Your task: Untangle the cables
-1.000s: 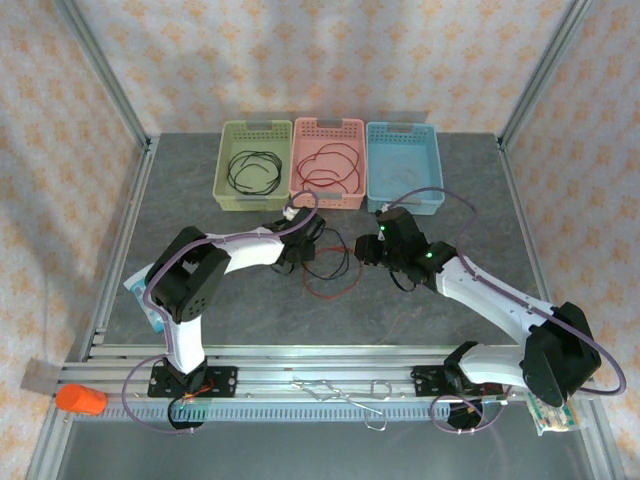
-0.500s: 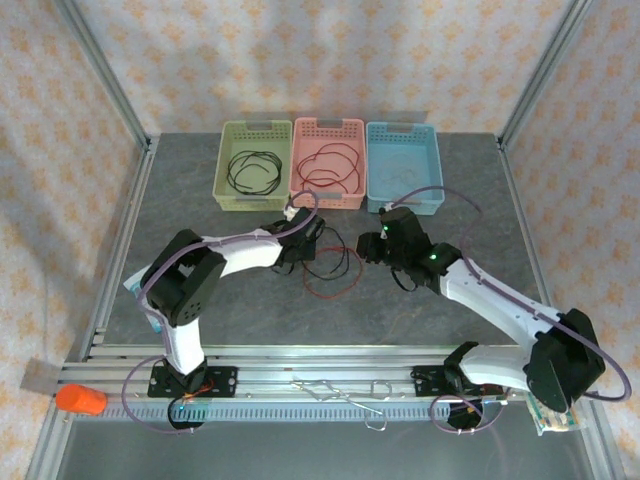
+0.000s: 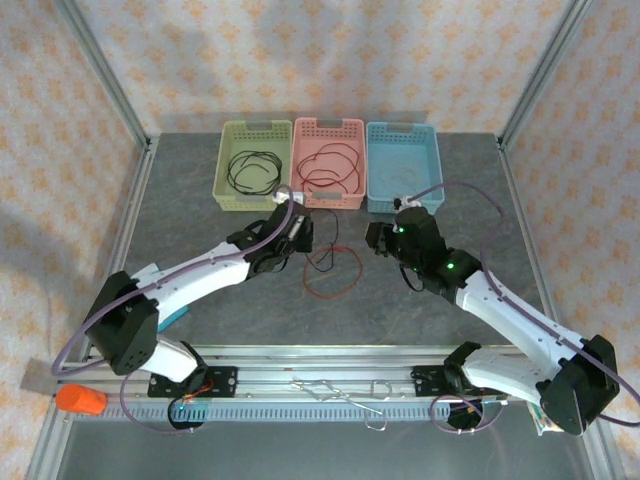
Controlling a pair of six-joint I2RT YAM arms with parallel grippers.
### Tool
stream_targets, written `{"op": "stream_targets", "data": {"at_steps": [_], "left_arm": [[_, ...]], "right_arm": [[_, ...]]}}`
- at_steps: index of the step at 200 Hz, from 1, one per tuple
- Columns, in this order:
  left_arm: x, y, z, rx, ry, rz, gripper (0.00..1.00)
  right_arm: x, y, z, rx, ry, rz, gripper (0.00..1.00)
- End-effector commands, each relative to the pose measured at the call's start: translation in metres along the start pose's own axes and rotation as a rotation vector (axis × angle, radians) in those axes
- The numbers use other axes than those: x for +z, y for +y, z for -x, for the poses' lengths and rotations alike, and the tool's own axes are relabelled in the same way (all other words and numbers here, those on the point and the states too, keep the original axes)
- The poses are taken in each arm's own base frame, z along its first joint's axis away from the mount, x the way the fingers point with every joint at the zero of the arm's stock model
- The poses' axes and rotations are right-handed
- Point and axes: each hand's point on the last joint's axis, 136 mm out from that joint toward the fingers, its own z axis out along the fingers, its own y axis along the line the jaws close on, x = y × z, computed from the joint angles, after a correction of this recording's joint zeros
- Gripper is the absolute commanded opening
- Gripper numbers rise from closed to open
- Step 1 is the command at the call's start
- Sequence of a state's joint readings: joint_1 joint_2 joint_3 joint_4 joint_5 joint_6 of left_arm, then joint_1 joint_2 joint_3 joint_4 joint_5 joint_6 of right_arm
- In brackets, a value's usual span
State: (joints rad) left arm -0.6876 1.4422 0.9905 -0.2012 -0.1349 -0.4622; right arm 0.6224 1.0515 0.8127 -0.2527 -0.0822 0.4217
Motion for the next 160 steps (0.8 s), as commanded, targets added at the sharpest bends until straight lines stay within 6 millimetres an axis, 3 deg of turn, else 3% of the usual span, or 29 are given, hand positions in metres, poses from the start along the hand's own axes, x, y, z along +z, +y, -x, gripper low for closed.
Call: {"op": "stream_targets", "data": {"at_steps": [1, 41, 86, 144, 160], "left_arm": [[-0.020, -0.005, 0.013, 0.016, -0.058, -0.050, 0.00], [-0.053, -0.005, 0.041, 0.001, -0.152, -0.079, 0.00], [-0.078, 0.004, 0.073, -0.025, -0.235, -0.056, 0.00], [-0.088, 0.049, 0.110, -0.162, -0.322, -0.008, 0.00], [-0.086, 0.060, 0.116, -0.185, -0.332, 0.010, 0.00]], "right_arm": [[-0.012, 0.008, 0.025, -0.021, -0.085, 0.001, 0.30], [-0.015, 0.020, 0.035, -0.026, -0.111, 0.046, 0.30], [-0.017, 0.045, 0.050, -0.025, -0.144, 0.155, 0.33], [0.001, 0.082, 0.067, 0.002, -0.142, 0.283, 0.42], [0.016, 0.089, 0.066, 0.002, -0.119, 0.292, 0.45]]}}
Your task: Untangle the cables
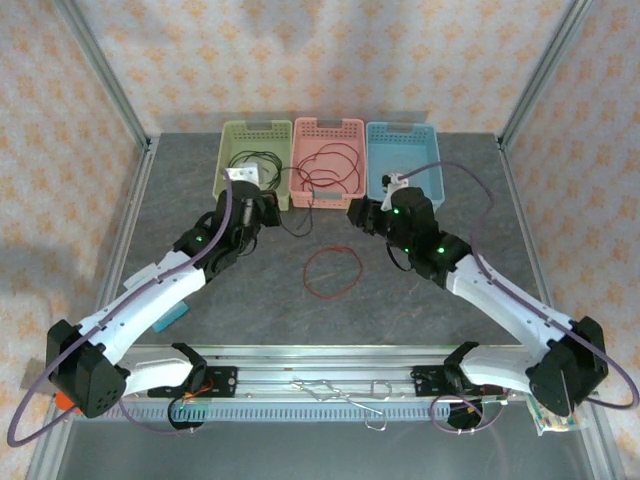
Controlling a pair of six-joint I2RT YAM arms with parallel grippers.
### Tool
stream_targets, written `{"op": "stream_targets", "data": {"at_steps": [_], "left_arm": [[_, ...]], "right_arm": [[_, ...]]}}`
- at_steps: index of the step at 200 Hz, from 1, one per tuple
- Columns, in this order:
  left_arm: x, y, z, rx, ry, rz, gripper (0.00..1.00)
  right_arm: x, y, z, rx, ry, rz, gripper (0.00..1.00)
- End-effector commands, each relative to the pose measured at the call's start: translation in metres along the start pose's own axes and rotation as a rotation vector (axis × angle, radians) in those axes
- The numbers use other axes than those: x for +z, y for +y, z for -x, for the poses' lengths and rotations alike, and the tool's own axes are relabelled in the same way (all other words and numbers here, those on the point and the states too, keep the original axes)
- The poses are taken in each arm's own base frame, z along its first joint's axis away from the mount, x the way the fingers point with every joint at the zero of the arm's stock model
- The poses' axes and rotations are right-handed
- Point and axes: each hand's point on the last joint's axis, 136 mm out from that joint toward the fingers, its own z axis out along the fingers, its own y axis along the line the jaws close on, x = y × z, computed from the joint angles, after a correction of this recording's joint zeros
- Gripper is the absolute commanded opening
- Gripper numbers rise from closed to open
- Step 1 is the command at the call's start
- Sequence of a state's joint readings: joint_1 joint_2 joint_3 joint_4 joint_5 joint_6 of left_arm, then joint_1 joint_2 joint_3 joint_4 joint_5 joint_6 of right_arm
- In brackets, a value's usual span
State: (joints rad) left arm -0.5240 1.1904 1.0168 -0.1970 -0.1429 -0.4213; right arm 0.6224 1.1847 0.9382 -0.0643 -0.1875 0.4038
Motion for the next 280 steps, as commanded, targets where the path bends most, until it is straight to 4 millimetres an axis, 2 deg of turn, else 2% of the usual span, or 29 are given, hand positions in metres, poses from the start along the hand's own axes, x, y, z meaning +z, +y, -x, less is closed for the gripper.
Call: {"op": "stream_targets", "data": {"at_steps": [1, 45, 94, 164, 204, 230, 280], "left_arm": [[-0.004, 0.008, 0.025, -0.052, -0.055, 0.007, 0.00], [0.003, 0.029, 0.036, -0.098, -0.081, 0.049, 0.00], [0.010, 0.036, 0.050, -0.123, -0.116, 0.029, 0.00], [0.024, 0.040, 0.080, -0.094, -0.169, -0.001, 0.00], [0.040, 0.054, 0.093, -0.111, -0.169, 0.008, 0.00], [0.053, 0.067, 0.100, -0.133, -0.173, 0.021, 0.00], [0.092, 0.092, 0.102, -0.159, -0.142, 0.055, 0.00]], "right_arm": [[0.010, 0.029, 0.020, 0.011, -0.036, 0.102, 0.45], [0.038, 0.043, 0.025, 0.017, -0.025, 0.130, 0.50], [0.066, 0.066, 0.029, -0.023, -0.036, 0.161, 0.69], [0.110, 0.090, 0.047, -0.066, -0.050, 0.207, 0.73], [0.132, 0.099, 0.060, -0.087, -0.070, 0.205, 0.73], [0.149, 0.098, 0.071, -0.084, -0.085, 0.155, 0.75], [0.187, 0.107, 0.080, -0.088, -0.051, 0.131, 0.77]]}}
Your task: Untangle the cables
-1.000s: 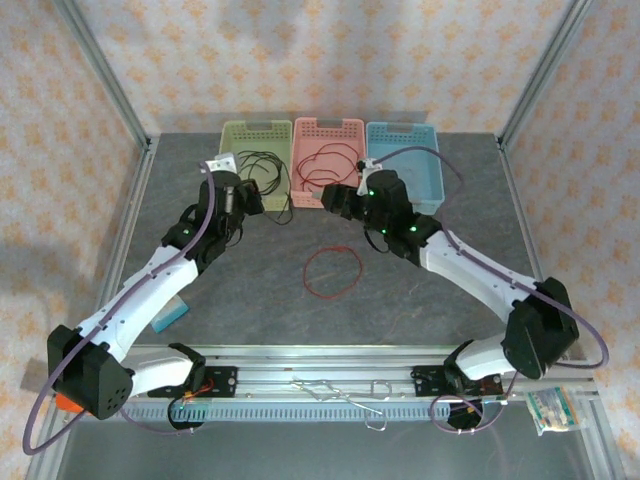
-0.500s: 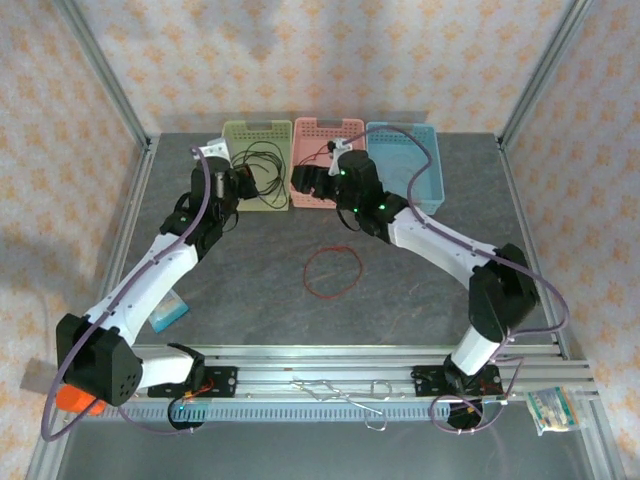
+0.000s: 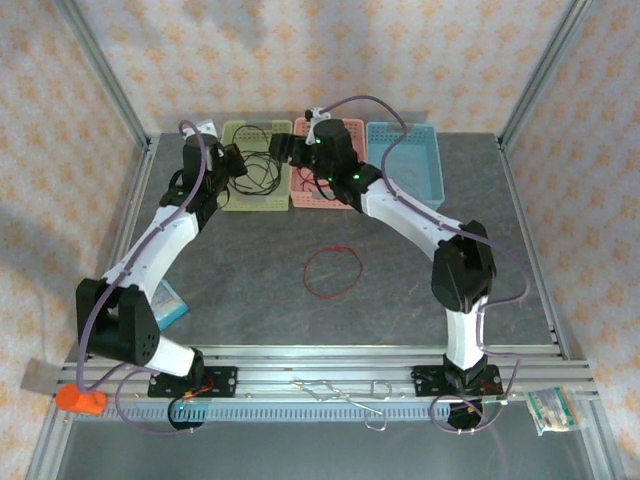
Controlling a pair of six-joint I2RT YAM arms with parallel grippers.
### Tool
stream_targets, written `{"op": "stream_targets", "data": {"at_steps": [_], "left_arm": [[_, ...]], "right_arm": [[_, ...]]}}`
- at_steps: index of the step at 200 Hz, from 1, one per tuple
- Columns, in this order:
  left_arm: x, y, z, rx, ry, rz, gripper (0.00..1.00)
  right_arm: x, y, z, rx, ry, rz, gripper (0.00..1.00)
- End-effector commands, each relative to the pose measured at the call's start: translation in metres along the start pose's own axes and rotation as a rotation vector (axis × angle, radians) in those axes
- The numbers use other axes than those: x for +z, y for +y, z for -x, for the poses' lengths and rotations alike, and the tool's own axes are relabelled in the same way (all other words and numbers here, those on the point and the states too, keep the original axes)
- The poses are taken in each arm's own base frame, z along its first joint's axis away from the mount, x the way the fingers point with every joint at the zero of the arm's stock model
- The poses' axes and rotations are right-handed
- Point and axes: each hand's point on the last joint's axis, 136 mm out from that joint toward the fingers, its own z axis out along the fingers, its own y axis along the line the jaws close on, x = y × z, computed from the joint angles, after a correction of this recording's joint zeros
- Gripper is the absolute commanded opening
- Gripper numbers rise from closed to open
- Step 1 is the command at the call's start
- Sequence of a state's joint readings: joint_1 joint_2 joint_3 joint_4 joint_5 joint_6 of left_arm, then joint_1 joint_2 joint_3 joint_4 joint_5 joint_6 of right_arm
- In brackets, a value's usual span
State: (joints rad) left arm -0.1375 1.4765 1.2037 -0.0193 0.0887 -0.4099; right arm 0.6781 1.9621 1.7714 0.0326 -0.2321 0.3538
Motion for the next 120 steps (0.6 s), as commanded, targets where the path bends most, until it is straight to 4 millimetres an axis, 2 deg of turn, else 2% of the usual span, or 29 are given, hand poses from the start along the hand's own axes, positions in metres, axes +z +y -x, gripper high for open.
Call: {"op": "stream_targets", "data": {"at_steps": [1, 23, 51, 77, 100, 106, 109, 120], "left_arm": [[0.013, -0.004, 0.020, -0.007, -0.041, -0.035, 0.00], [0.033, 0.001, 0.020, -0.017, -0.026, -0.040, 0.00], [0.061, 0.006, 0.014, -0.033, 0.025, -0.015, 0.00], [0.092, 0.010, -0.001, -0.040, 0.097, 0.012, 0.00], [0.110, 0.018, -0.011, -0.037, 0.121, 0.048, 0.00], [0.111, 0.018, -0.008, -0.036, 0.117, 0.051, 0.00], [0.119, 0.023, -0.018, -0.037, 0.137, 0.064, 0.00], [0.126, 0.026, -0.025, -0.037, 0.156, 0.073, 0.00]], "right_arm": [[0.013, -0.003, 0.001, -0.017, 0.024, -0.035, 0.77], [0.023, -0.007, -0.002, -0.007, 0.037, -0.055, 0.77], [0.023, -0.023, -0.010, 0.023, 0.048, -0.116, 0.76], [0.020, -0.028, -0.016, 0.049, 0.061, -0.126, 0.76], [0.018, -0.027, -0.019, 0.055, 0.074, -0.124, 0.76], [0.017, -0.028, -0.020, 0.055, 0.075, -0.126, 0.76], [0.017, -0.027, -0.019, 0.055, 0.074, -0.125, 0.76], [0.014, -0.028, -0.019, 0.055, 0.072, -0.129, 0.76]]}}
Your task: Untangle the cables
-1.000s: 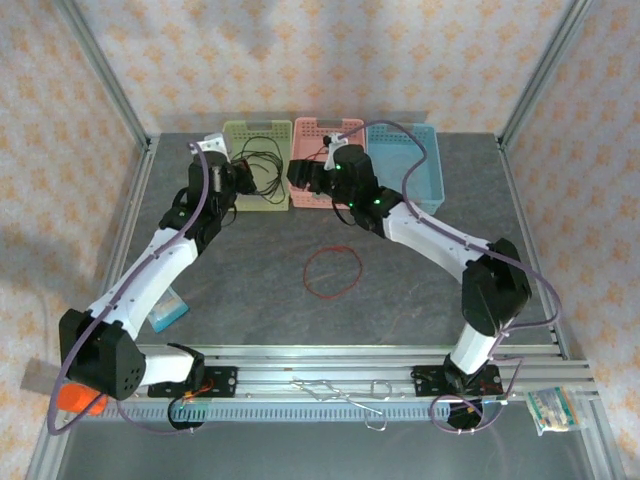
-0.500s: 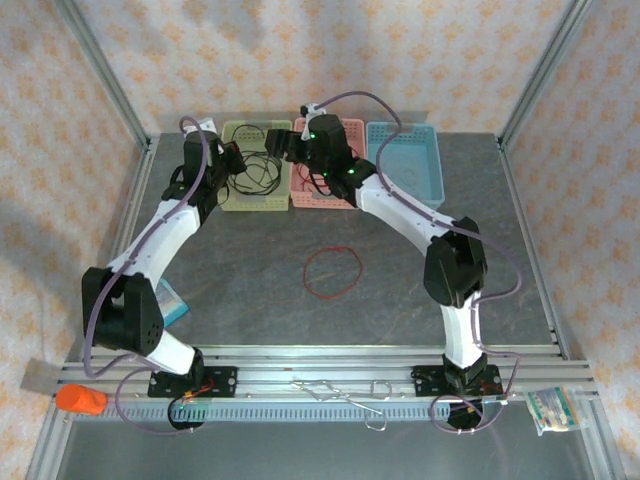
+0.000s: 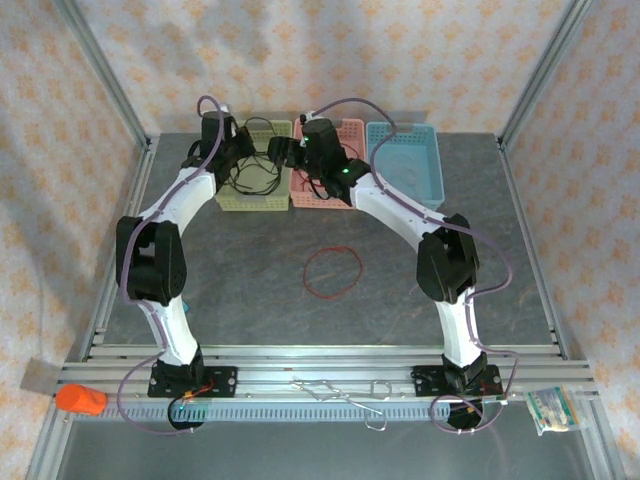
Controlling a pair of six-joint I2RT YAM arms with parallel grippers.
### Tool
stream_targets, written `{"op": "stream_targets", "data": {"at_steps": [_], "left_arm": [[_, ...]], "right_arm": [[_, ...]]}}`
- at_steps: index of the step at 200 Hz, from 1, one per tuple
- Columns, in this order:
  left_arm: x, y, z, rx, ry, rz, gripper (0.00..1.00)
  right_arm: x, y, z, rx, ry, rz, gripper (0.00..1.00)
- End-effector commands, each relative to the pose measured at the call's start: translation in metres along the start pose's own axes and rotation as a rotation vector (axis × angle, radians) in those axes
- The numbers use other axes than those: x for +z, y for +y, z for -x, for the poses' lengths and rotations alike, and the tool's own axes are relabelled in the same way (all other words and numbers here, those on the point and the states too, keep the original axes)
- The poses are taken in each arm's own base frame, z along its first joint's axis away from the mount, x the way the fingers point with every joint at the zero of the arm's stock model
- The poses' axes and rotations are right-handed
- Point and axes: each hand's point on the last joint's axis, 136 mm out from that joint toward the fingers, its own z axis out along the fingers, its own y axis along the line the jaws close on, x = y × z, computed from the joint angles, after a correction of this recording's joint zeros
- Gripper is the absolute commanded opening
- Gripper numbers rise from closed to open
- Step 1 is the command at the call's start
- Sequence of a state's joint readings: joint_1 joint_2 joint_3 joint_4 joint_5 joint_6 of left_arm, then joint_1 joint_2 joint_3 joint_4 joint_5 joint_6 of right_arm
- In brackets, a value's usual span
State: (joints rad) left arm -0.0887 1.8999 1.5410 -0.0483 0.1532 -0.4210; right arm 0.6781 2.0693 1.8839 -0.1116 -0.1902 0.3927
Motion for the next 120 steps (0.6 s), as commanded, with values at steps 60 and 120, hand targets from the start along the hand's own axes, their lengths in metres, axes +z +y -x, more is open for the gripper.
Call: {"op": "stream_targets", "data": {"at_steps": [60, 120], "left_arm": [[0.016, 0.004, -0.013, -0.032, 0.077, -0.014, 0.37], [-0.025, -0.008, 0.003, -0.026, 0.022, -0.052, 0.60]], "right_arm": [[-0.034, -0.007, 0.008, -0.007, -0.033, -0.044, 0.76], [-0.071, -0.010, 0.007, -0.043, -0.065, -0.033, 0.76]]}}
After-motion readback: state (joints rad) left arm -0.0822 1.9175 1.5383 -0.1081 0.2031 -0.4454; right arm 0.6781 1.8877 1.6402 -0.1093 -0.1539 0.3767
